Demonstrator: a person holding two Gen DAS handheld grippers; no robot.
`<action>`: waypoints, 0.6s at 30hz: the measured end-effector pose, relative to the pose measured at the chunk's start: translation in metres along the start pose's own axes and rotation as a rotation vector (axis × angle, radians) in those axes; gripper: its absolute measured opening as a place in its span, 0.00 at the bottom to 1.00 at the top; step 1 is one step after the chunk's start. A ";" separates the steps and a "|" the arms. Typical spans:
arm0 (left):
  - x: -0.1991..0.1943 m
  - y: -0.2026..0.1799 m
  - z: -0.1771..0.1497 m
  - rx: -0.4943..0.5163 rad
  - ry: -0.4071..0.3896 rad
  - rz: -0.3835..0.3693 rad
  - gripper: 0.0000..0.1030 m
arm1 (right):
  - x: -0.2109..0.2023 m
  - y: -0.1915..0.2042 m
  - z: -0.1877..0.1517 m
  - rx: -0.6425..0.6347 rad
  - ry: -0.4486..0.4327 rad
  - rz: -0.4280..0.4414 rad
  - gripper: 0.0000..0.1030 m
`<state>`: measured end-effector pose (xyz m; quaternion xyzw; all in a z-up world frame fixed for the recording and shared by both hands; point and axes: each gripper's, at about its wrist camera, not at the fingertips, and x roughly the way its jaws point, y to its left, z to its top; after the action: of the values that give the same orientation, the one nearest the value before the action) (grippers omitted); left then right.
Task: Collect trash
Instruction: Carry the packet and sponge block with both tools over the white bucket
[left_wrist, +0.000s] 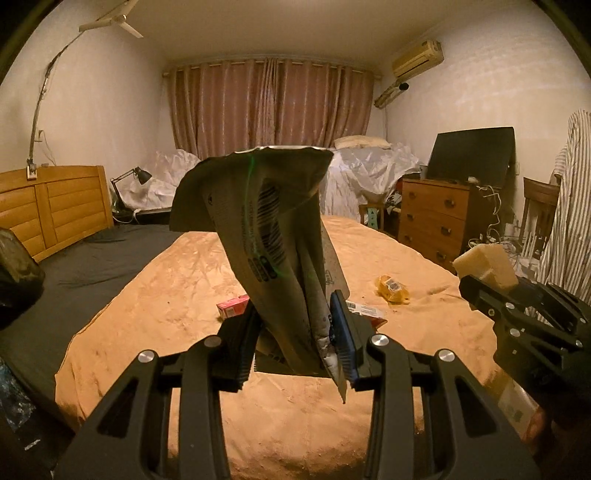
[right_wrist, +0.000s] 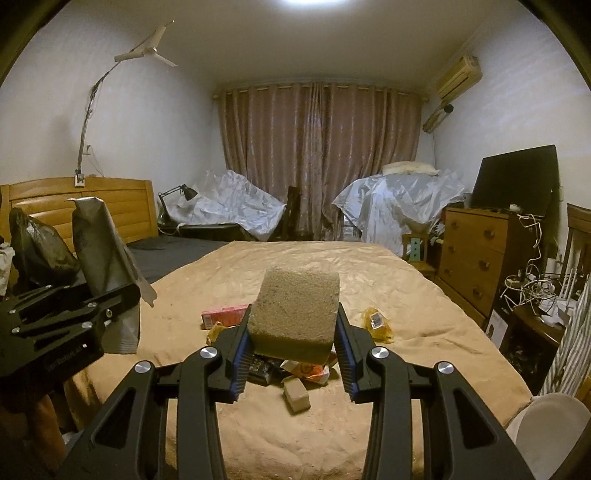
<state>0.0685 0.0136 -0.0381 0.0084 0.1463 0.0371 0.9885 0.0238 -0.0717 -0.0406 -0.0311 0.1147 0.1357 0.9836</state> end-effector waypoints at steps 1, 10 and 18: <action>-0.001 -0.002 0.001 0.000 0.002 -0.001 0.36 | -0.002 0.001 0.001 0.000 0.000 -0.002 0.39; -0.004 -0.003 0.002 -0.003 0.008 -0.008 0.36 | -0.009 0.005 0.004 0.004 0.009 -0.001 0.39; 0.004 -0.021 0.006 0.018 0.026 -0.093 0.36 | -0.024 -0.023 0.021 0.030 0.017 -0.063 0.39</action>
<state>0.0752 -0.0071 -0.0338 0.0100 0.1599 -0.0099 0.9870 0.0119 -0.0981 -0.0138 -0.0211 0.1243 0.1027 0.9867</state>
